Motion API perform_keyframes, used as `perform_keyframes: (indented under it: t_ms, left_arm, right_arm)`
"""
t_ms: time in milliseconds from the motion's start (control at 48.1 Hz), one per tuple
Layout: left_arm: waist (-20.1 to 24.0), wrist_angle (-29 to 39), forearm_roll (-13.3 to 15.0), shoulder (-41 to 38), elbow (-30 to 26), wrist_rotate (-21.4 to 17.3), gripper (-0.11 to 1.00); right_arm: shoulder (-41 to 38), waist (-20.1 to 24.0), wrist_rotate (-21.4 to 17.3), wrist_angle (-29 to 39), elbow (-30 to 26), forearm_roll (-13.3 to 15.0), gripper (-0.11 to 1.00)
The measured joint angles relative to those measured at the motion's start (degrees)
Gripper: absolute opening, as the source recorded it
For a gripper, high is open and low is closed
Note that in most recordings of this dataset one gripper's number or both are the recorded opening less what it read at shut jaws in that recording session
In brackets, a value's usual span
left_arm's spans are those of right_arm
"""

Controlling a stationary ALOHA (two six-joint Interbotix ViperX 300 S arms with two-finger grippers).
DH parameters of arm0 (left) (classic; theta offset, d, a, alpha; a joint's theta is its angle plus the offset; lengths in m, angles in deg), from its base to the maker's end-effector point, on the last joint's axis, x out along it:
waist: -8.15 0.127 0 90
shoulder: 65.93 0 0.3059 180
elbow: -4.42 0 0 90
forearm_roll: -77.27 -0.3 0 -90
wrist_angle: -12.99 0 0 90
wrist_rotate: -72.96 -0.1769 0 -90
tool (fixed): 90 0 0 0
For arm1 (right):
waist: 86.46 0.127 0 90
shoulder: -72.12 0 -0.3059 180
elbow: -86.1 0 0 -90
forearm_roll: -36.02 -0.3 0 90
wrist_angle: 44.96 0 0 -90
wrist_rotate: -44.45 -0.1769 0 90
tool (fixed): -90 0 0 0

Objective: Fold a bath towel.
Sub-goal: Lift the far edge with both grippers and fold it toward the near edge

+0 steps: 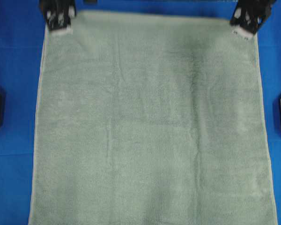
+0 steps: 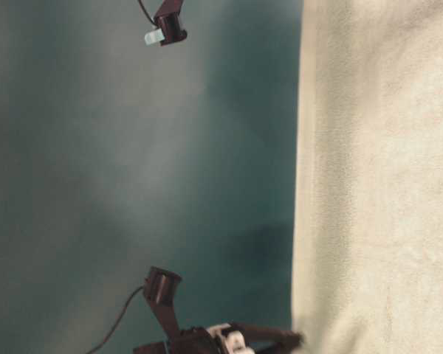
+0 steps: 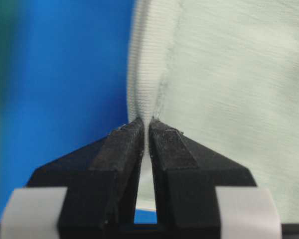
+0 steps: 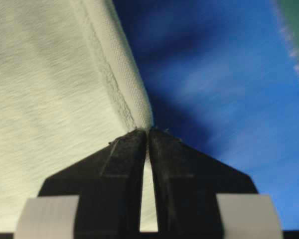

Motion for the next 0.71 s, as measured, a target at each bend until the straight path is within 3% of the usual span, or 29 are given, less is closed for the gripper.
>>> perform_keyframes:
  t_ms: [62,208,333,416,457,603,707]
  left_arm:
    - [-3.3,0.2,0.0,1.8,2.9,2.5,0.04]
    - [-13.9,-0.7,0.4,6.6,10.0,14.0,0.04]
    - [-26.4,-4.7,0.5,9.4,15.0,25.5,0.04]
    - [-35.2,-8.4,0.8,10.4,16.9,34.5,0.04]
    - [-38.8,-10.0,0.7,10.5,17.1,39.1,0.04]
    - [-51.2,-14.6,0.5,9.7,17.1,51.8,0.04]
    - [-57.7,-16.3,0.4,7.9,15.4,57.7,0.04]
  right_arm:
    - [3.3,4.2,-4.6,1.1,3.1,0.0,0.05]
    - [12.9,17.2,-16.4,0.0,11.3,-0.1,0.05]
    - [20.0,32.3,-32.3,-3.2,17.1,0.0,0.05]
    - [23.9,42.5,-45.6,-5.1,19.9,0.6,0.05]
    - [25.0,46.9,-49.7,-5.5,20.6,1.1,0.05]
    - [24.0,64.3,-69.0,-7.3,20.8,3.8,0.05]
    - [20.5,74.8,-79.1,-9.8,20.0,5.2,0.05]
